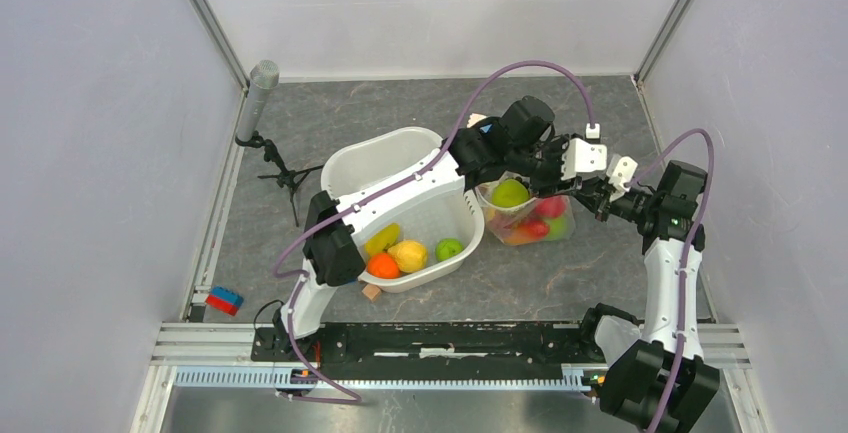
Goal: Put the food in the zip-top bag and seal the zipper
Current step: Zip the zipper food storage bag at the center of the board.
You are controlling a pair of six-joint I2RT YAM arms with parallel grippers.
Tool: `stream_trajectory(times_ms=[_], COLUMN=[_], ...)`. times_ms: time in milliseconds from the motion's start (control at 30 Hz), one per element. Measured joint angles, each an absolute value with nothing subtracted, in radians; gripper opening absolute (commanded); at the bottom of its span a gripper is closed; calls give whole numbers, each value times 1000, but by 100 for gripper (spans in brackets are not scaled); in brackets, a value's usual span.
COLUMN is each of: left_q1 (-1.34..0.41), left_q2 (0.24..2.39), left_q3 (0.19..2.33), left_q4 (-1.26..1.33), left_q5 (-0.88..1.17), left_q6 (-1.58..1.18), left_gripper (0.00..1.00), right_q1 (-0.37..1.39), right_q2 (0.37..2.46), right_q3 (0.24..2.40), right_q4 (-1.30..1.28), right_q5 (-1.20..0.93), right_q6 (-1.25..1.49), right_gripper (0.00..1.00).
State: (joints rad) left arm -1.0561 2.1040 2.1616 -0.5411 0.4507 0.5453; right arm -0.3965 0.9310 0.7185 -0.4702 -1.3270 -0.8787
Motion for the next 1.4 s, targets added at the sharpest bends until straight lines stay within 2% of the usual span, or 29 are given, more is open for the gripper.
stream_trajectory(times_ms=[200, 300, 600, 1400], left_q1=[-1056, -1056, -1057, -1034], left_q2=[2138, 2141, 2141, 2028], left_q3=[2196, 2199, 2200, 2001], left_q4=[-588, -604, -619, -479], left_q5=[468, 477, 478, 421], left_q6=[570, 577, 585, 573], left_gripper=[31, 27, 3, 2], right_q1=[-394, -394, -394, -381], right_q2=[931, 931, 936, 911], right_q3=[721, 721, 722, 721], right_q4=[-496, -503, -503, -409], right_q5=[-1326, -1325, -1316, -1270], right_q6=[-907, -914, -913, -793], right_gripper=[0, 0, 0, 0])
